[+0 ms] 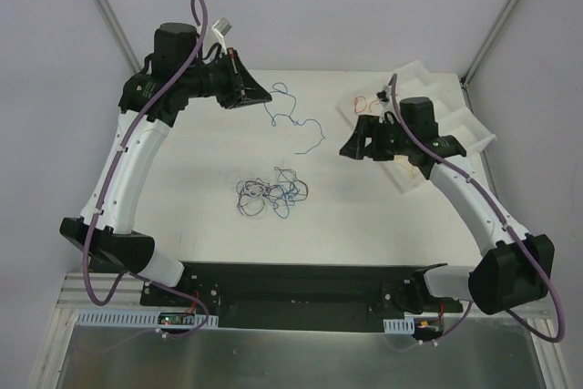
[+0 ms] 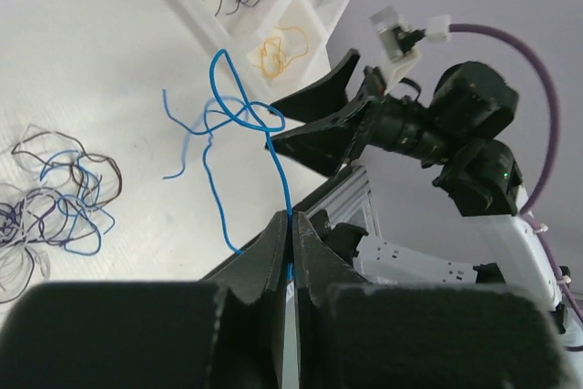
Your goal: Untangle the cables
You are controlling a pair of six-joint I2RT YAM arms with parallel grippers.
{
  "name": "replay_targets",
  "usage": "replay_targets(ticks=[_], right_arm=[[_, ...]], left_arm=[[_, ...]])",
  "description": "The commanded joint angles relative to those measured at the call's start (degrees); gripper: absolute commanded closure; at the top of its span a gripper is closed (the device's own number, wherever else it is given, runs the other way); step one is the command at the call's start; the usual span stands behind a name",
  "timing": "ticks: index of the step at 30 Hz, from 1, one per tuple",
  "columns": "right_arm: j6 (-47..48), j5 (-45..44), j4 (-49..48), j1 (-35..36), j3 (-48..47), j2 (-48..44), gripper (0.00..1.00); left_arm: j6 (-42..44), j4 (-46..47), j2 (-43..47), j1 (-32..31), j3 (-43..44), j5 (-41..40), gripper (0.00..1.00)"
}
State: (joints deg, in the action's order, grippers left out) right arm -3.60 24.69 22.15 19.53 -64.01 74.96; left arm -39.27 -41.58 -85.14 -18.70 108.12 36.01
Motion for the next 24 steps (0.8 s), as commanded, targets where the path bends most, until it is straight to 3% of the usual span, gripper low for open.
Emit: replay_targets(ticks=[1,4,12,16,20,24], right_arm=[[3.2,5.7,4.9,-2.9,-1.9,-4.6,0.21],[3.9,14.4,-0.5,-2.3,-4.5,-5.9,0.21],[9.6,23.6,-6.5,1.1,-14.8,0.4,0.21],[15.1,24.9,-3.7,3.6,-16.4,1.5,0.21],[15.0,27.3,-4.9,6.2,-14.4,2.1,0.21],[14.8,24.1,-6.0,7.8,-13.2,2.5,0.21]], left_arm=[[1.6,0.5,0.0,-0.5,-2.0,4.9,1.0],[1.2,0.5,-1.8,-2.3,-3.8,6.6,1.0],[2.4,-1.0,-6.8,-7.7,-4.5,12.5,1.0],[2.5,-2.8,-7.8,-8.4,-4.6,12.6,1.0],[2.4,-3.4,-8.7,-8.9,-3.8,13.1,1.0],[1.6,-3.6,-9.7,-9.3,-3.4,14.2,1.0]])
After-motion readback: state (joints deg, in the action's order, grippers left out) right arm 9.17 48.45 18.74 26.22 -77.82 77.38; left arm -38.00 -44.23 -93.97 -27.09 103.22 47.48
